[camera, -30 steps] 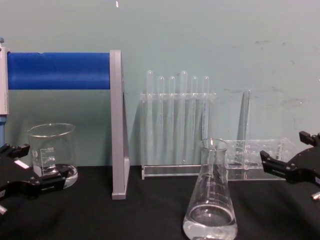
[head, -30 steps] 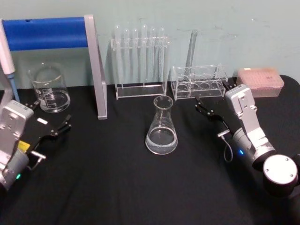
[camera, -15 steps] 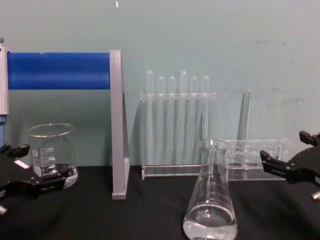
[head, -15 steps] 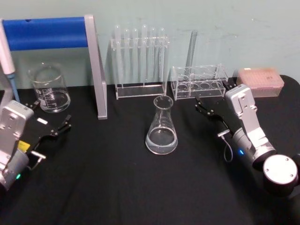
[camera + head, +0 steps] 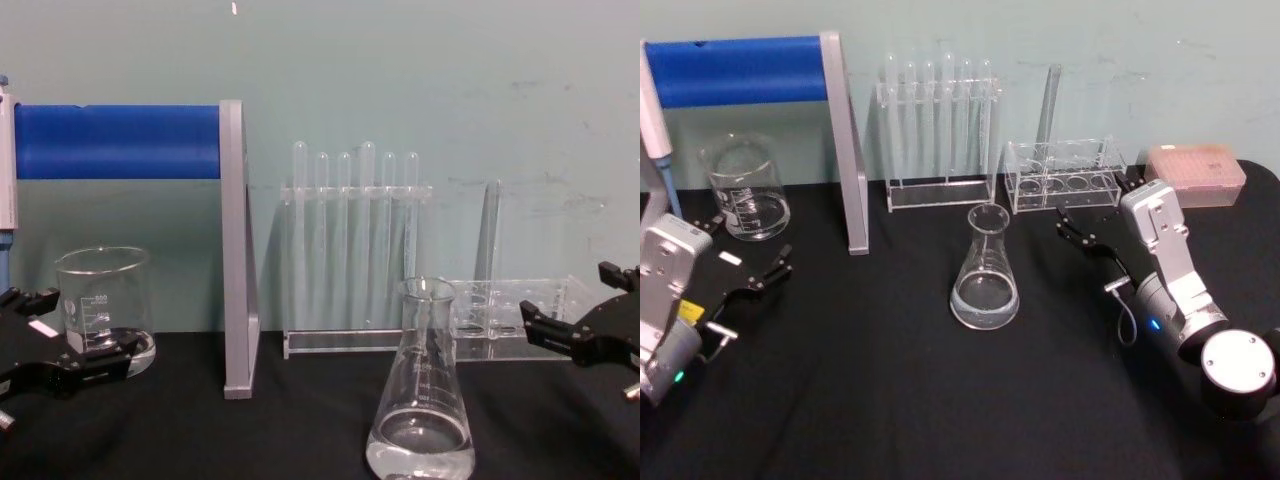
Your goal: Grasp the erlenmeyer flask with one hand, shake it three times, then place it back.
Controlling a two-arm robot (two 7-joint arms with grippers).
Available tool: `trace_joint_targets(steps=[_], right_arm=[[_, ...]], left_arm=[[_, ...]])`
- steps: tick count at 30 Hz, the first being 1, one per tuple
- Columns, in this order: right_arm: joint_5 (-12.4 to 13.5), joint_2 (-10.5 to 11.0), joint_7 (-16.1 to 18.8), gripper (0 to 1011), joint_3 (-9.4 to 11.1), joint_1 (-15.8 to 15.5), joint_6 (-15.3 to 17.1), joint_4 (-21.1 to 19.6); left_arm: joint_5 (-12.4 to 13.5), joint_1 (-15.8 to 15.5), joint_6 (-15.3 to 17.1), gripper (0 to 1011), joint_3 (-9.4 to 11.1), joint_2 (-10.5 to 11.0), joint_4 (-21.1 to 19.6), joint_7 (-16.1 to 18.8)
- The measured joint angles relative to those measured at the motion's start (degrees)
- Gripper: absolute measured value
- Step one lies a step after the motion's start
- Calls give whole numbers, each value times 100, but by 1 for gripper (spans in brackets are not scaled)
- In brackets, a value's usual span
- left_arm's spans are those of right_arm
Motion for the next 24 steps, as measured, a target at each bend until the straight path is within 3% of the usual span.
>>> trace_joint_targets(steps=[24], right_arm=[[4,0,0,1000,0,0,0,0]], left_arm=[[0,0,0,1001,0,0,0,0]])
